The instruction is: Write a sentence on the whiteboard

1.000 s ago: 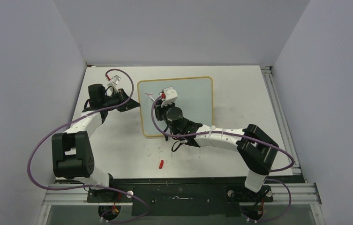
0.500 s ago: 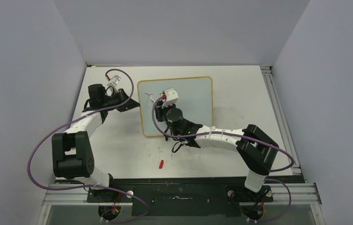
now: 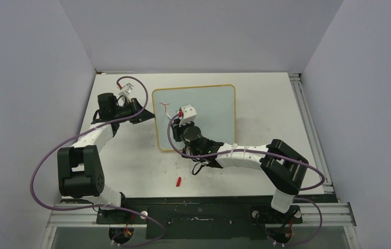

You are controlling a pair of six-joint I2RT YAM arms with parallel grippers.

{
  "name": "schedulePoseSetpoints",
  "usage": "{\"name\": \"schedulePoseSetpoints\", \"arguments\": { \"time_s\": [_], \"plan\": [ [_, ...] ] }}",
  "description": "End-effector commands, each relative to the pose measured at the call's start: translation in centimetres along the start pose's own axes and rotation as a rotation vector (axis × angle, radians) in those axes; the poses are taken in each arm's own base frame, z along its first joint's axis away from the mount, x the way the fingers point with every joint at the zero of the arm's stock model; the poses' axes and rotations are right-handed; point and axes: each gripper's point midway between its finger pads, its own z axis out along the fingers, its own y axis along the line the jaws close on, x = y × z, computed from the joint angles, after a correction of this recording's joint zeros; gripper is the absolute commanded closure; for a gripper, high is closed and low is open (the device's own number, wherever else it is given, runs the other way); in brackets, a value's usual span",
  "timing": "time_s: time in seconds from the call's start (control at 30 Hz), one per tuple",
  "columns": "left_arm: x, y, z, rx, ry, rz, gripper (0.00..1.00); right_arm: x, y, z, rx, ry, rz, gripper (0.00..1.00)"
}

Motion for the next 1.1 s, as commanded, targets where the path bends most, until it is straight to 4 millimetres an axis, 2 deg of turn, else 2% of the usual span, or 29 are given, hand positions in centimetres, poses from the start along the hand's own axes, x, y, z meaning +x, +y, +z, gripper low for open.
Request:
{"name": "schedulePoseSetpoints", "arguments": {
  "time_s": [0.0, 0.23, 0.47, 0.77, 1.07],
  "plan": [
    [-0.5, -1.7, 0.0, 0.063, 0.003, 0.046, 0.97, -1.4, -0.1, -1.1, 0.019, -0.031, 0.024, 0.95],
    [-0.5, -1.8, 0.0, 0.062, 0.001, 0.048, 0.97, -2.2, 0.8, -2.5, -0.01, -0.041, 0.023, 0.95],
    [-0.6, -1.8, -0.1, 0.063, -0.001, 0.05, 0.97, -4.8, 1.1, -3.7, -0.032, -0.098, 0.033, 0.95],
    [-0.6, -1.9, -0.1, 0.062, -0.003, 0.052, 0.97, -5.8, -0.3, -2.3, -0.001, -0.106, 0.034, 0.95],
    [-0.6, -1.8, -0.1, 0.063, -0.002, 0.051, 0.97, -5.4, -1.0, -1.5, 0.001, -0.103, 0.039, 0.95]
  ]
}}
